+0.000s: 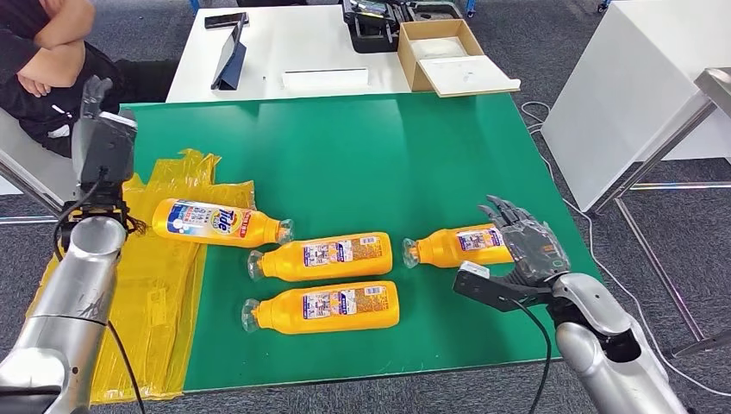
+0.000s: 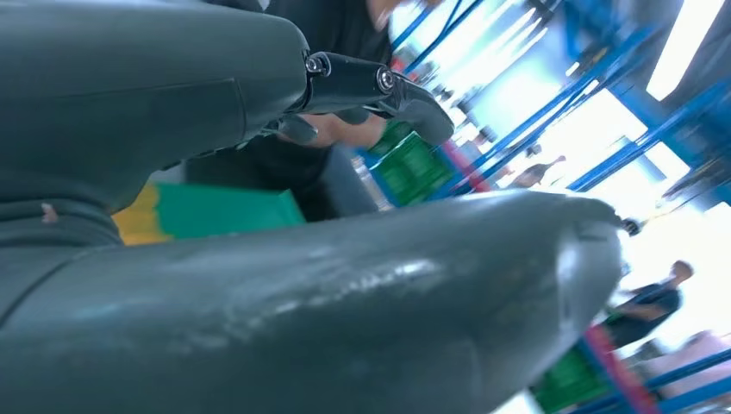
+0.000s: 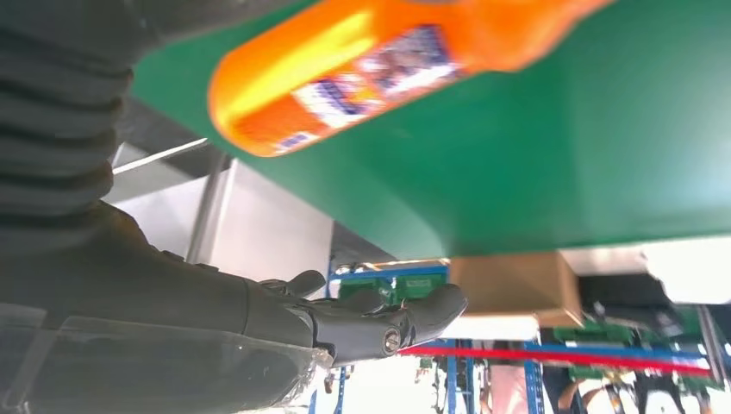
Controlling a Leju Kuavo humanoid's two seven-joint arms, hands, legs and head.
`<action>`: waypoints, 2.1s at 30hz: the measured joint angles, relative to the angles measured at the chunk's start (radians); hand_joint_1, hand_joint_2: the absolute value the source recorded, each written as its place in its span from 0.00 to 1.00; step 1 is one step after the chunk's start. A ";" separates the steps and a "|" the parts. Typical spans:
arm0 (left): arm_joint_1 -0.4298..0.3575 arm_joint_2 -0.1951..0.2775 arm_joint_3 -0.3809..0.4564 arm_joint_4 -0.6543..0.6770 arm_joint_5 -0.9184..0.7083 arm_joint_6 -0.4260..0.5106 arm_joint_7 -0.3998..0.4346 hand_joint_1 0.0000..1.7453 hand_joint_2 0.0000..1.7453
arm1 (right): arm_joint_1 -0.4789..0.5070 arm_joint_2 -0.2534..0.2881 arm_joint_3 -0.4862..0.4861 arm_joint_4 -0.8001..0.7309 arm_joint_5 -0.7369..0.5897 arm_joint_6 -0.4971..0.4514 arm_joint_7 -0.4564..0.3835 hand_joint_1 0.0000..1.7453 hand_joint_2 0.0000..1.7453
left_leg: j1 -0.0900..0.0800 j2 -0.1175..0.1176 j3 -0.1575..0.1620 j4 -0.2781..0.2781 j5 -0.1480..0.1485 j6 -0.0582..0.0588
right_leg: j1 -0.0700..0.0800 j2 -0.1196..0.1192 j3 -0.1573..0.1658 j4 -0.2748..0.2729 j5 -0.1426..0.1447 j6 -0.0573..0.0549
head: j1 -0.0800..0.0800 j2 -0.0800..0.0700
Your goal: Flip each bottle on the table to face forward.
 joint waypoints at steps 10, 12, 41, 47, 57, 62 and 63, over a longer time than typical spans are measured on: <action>0.002 0.043 -0.034 -0.098 0.072 0.052 -0.040 0.00 0.00 | -0.056 -0.113 0.035 0.110 0.042 0.046 0.007 0.00 1.00 | 0.000 0.000 0.000 0.000 0.001 0.001 | 0.000 0.000 0.000 0.000 0.001 0.001 | 0.000 0.000; 0.003 0.046 -0.040 -0.102 0.074 0.053 -0.040 0.00 0.00 | -0.062 -0.118 0.042 0.121 0.045 0.048 0.008 0.00 1.00 | 0.000 0.000 0.000 0.000 0.001 0.001 | 0.000 0.000 0.000 0.000 0.001 0.001 | 0.000 0.000; 0.023 0.119 -0.063 -0.130 0.227 0.162 -0.119 0.00 0.00 | -0.512 0.005 0.468 0.716 -0.024 0.063 -0.074 0.00 1.00 | 0.000 0.001 0.000 0.000 0.002 0.002 | 0.001 0.000 0.000 0.001 0.002 0.002 | 0.000 0.000; 0.021 0.126 -0.064 -0.129 0.252 0.172 -0.133 0.00 0.00 | -0.529 0.031 0.522 0.789 -0.034 0.090 -0.085 0.00 1.00 | 0.000 0.000 0.000 0.000 0.002 0.002 | 0.001 0.000 0.000 0.001 0.002 0.002 | 0.000 0.000; 0.004 0.135 -0.075 -0.089 0.319 0.188 -0.159 0.00 0.00 | -0.556 0.019 0.576 0.878 0.013 0.120 -0.047 0.00 1.00 | 0.000 0.000 0.001 0.000 0.002 0.003 | 0.000 0.000 0.001 0.000 0.002 0.002 | 0.000 0.000; 0.002 0.135 -0.081 -0.070 0.327 0.192 -0.165 0.00 0.00 | -0.557 -0.006 0.577 0.901 0.032 0.107 -0.024 0.00 1.00 | 0.000 0.001 0.003 0.000 0.002 0.003 | 0.000 0.000 0.002 0.000 0.002 0.002 | 0.000 0.000; 0.001 0.135 -0.084 -0.067 0.327 0.193 -0.166 0.00 0.00 | -0.555 -0.012 0.576 0.903 0.035 0.104 -0.021 0.00 1.00 | 0.000 0.001 0.003 0.000 0.002 0.003 | 0.000 0.000 0.002 0.000 0.002 0.003 | 0.000 0.000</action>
